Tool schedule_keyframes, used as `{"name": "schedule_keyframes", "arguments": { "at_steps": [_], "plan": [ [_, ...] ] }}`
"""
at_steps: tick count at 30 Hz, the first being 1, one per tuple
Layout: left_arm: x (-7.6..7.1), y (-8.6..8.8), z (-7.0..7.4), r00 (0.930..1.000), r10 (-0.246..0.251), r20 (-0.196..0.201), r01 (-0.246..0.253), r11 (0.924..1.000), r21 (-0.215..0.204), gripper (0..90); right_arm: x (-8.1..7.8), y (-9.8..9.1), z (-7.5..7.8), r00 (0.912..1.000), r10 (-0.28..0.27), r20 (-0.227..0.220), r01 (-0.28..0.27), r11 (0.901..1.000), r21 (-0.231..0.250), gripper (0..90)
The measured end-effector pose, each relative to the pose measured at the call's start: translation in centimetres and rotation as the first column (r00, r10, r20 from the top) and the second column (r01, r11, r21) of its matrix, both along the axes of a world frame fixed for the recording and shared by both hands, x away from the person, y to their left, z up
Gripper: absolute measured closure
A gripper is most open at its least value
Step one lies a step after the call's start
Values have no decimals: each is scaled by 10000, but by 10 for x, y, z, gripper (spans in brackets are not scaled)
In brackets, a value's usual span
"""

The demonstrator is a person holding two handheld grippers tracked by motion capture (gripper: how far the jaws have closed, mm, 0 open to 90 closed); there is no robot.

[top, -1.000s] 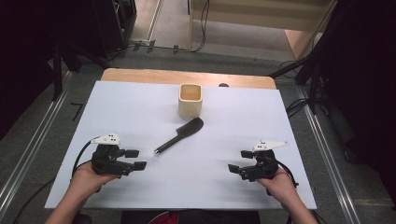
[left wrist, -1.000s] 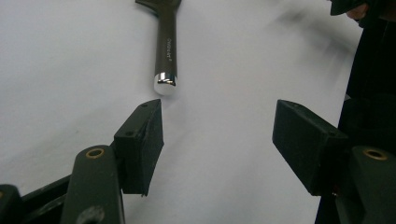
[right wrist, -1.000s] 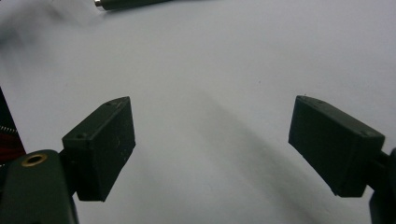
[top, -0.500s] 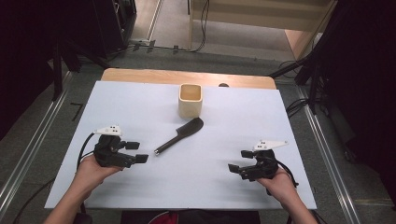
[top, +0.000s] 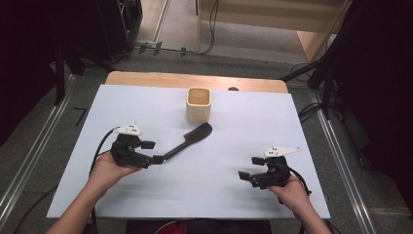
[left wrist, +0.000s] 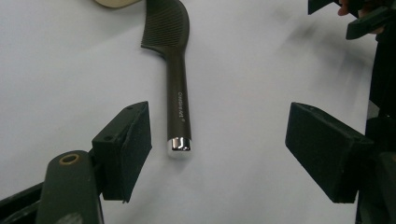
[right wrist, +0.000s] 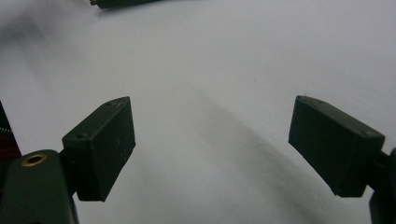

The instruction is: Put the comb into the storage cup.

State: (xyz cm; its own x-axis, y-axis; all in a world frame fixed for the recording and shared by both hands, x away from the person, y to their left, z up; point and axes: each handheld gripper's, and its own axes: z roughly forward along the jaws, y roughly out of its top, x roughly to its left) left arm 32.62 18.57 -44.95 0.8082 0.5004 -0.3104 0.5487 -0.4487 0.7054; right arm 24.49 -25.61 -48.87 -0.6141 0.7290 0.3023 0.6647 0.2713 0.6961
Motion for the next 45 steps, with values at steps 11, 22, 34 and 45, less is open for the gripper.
{"name": "schedule_keyframes", "arguments": {
  "at_steps": [11,22,34,45],
  "plan": [
    [13,-15,0,9997,147,-203,-146,9999,62,248,0,-1,0,10000,-30,23,30,10000,9,130],
    [24,-35,-3,9996,204,-171,-201,9997,140,248,0,-1,1,10000,-8,60,8,10000,-35,130],
    [23,-37,-11,9994,317,-128,-311,9987,412,247,-1,0,1,10000,-3,86,3,10000,-55,130],
    [20,-37,-20,9991,420,90,-425,9963,746,274,-1,0,1,10000,18,96,-17,9999,-132,130]
  ]
}}
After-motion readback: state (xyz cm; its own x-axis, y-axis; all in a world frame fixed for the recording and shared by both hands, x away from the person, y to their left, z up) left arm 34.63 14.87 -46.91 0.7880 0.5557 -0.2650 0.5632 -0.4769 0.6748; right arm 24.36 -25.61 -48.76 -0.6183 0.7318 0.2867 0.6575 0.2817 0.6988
